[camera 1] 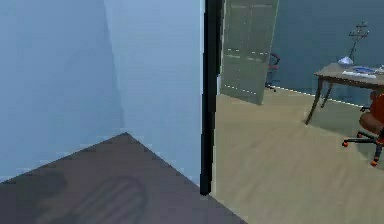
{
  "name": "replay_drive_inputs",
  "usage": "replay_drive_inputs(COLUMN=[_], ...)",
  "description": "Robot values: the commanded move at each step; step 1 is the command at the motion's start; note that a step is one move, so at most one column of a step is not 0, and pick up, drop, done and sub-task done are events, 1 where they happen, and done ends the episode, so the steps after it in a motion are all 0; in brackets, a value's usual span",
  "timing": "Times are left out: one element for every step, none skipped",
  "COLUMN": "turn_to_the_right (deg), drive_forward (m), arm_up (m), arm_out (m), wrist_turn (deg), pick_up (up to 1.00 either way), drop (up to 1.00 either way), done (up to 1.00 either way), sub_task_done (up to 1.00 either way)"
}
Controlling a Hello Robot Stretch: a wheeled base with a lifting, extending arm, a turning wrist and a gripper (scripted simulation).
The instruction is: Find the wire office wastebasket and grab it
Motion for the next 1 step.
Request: replay_drive_inputs(turn_to_the_right=[45.0], drive_forward=[0.0], arm_up=[0.0], arm_out=[0.0], wrist_turn=[0.0], pick_up=[0.0], drop=[0.0], done=[0.0], sub_task_done=[0.0])
